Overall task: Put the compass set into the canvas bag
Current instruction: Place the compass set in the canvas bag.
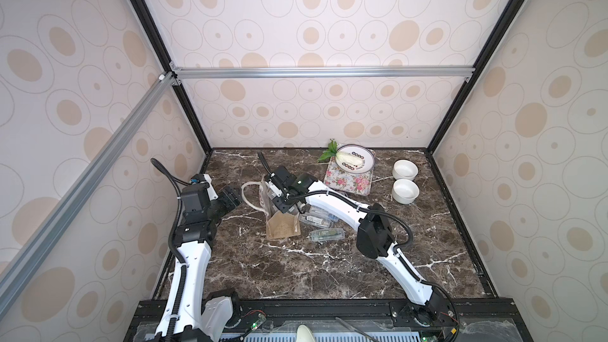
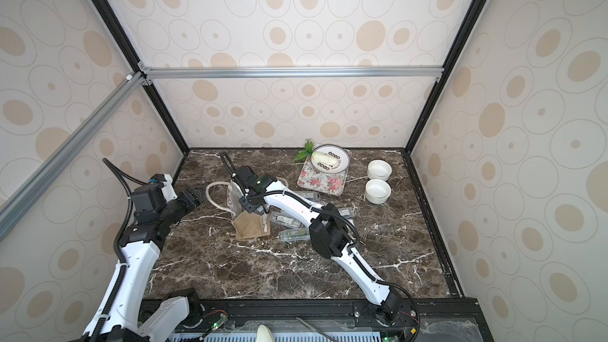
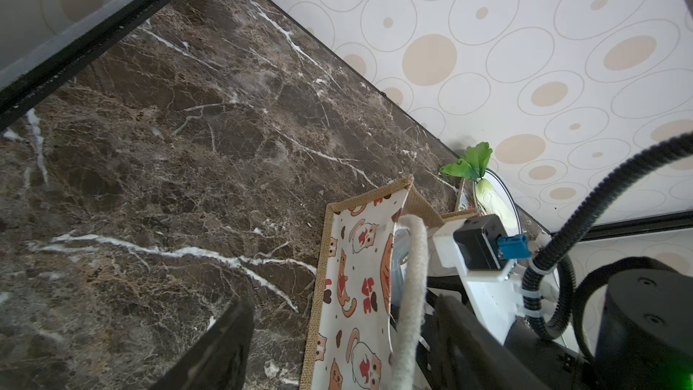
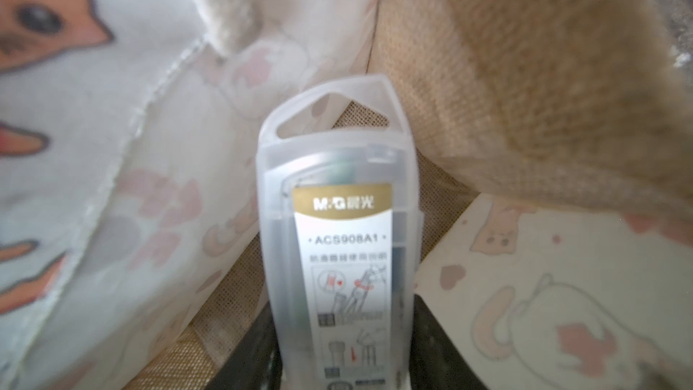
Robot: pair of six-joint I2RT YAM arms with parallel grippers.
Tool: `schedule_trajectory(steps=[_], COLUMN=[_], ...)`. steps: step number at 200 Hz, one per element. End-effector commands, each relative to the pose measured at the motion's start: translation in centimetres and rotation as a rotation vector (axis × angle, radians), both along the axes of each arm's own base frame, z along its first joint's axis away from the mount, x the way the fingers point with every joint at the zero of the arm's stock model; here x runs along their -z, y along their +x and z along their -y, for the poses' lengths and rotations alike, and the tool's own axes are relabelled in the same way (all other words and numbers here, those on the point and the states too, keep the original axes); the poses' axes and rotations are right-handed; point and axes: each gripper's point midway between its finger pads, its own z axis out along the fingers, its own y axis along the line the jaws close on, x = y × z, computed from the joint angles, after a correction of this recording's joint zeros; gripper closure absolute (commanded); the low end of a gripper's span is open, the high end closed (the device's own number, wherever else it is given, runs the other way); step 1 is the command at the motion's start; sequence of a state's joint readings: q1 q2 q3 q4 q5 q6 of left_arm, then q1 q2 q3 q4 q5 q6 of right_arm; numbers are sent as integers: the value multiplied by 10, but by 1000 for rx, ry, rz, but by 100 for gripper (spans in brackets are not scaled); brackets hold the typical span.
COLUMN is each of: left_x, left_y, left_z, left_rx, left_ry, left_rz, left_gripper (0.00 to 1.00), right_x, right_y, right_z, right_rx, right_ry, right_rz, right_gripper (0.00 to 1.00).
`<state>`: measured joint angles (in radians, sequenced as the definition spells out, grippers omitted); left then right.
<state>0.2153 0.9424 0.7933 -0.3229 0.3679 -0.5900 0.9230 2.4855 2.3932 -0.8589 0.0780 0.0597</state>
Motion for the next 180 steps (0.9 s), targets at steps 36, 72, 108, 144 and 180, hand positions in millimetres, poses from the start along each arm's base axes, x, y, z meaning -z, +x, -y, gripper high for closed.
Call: schedule_trajectory(steps=[36,72,108,144,180], left_x=[-30,-39,-49,-58,-63], left_y=[0,1,2,4,5], left_z=[-2,-2,1,8,17], left_rx=[4,14,36,68,104], left_ry=[39,73,113,132,139], left_rz=[52,56,62,73,77], left_gripper=[22,22,22,22,21], right_x=[-20,-66,-115,-160,-172], right_y=[-4,-16,-33,-52,-66], right_z=[3,2,15,41,98], right_rx=[13,-44,-107,-175,-200], right_ry=[12,77,107,108,11], right_rz=[1,18,46,111,164], right_gripper=[41,34,33,31,30])
